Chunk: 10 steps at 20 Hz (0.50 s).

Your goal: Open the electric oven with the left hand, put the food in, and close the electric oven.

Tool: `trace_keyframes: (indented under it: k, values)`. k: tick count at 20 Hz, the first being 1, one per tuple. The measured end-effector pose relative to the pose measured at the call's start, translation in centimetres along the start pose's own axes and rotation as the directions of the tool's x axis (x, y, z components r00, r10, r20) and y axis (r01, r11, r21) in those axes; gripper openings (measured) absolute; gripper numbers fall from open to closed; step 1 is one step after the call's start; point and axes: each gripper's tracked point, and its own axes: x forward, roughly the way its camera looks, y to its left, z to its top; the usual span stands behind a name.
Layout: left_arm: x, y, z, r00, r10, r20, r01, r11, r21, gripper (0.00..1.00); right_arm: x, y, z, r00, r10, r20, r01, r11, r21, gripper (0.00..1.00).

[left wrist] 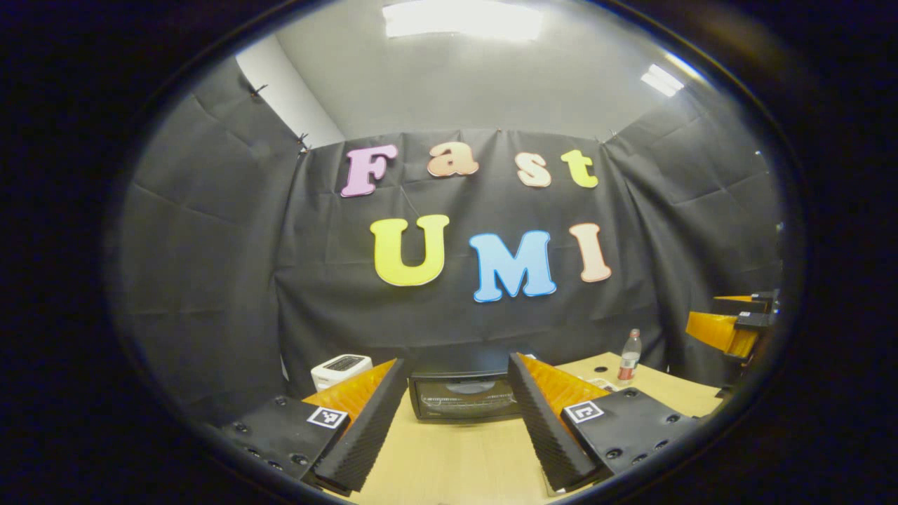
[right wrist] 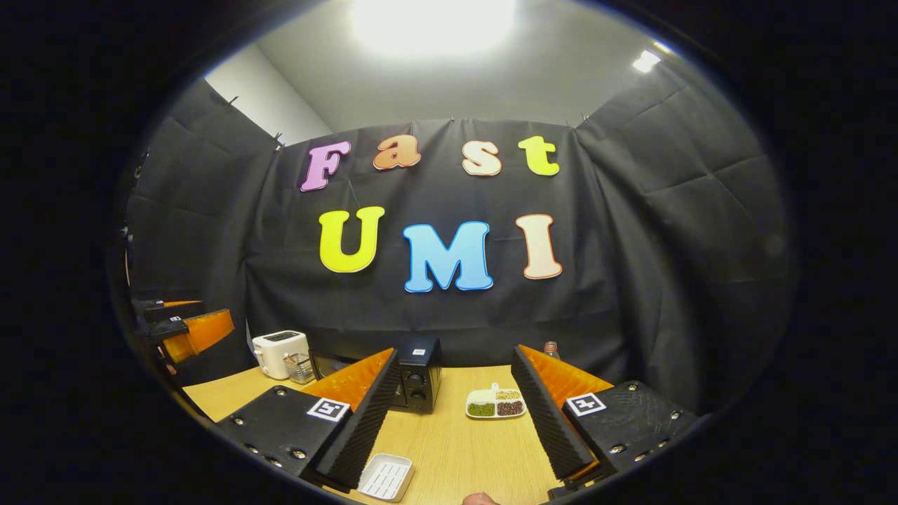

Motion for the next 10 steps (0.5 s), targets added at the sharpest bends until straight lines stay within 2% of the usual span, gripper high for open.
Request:
trace_keyframes:
  k: [7,8,10]
  values:
    - [-1.3,2.5,1.1,0.999,0.015,0.049,-0.015,1.0,0.008,1.0,-0.4,2.6,0.7,1.0,0.004,0.008,-0.004,1.0,0.005,0.96]
    - [-1.5,2.8,1.1,0.999,0.017,0.049,-0.018,1.0,0.017,0.96,-0.4,3.1,0.7,1.0,0.009,0.007,-0.009,1.0,0.006,0.96]
    - [-1.8,3.3,1.0,0.999,0.019,0.049,-0.021,0.999,0.039,1.0,-0.4,3.7,0.7,1.0,0.015,0.005,-0.015,1.0,0.006,0.96]
